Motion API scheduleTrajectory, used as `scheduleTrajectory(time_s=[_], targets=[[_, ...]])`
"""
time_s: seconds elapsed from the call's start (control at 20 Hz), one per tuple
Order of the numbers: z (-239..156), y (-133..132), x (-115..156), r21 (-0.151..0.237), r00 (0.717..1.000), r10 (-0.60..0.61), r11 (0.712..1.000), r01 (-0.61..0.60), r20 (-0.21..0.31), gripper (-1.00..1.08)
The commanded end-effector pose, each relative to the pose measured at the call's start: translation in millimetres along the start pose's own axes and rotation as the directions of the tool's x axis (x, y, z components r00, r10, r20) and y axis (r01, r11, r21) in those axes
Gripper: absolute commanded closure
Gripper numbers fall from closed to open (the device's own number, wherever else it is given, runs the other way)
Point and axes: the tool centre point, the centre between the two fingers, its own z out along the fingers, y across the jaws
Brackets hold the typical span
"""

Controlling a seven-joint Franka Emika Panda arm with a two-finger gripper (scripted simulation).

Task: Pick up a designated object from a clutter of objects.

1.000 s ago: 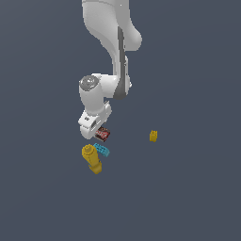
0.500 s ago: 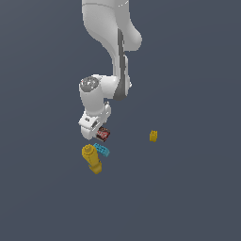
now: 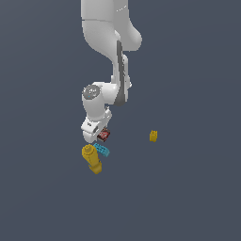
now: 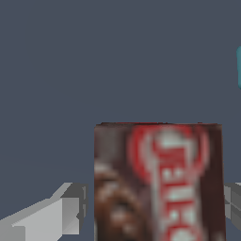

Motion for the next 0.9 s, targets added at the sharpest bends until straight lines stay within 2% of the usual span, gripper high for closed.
scheduleTrajectory(time_s=[0.0, 0.2, 0.25, 0.85], targets=[[7.1, 0.3, 0.1, -0.001, 1.0, -0.001, 1.0, 0.001, 0.0, -0.92], [11.0, 0.5, 0.0, -0.001, 1.0, -0.001, 1.0, 0.001, 0.0, -0.92], [11.0, 0.5, 0.0, -0.001, 1.0, -0.001, 1.0, 0.001, 0.0, 1.08], [9.1, 1.5, 0.7, -0.003, 1.0, -0.001, 1.0, 0.001, -0.001, 1.08]])
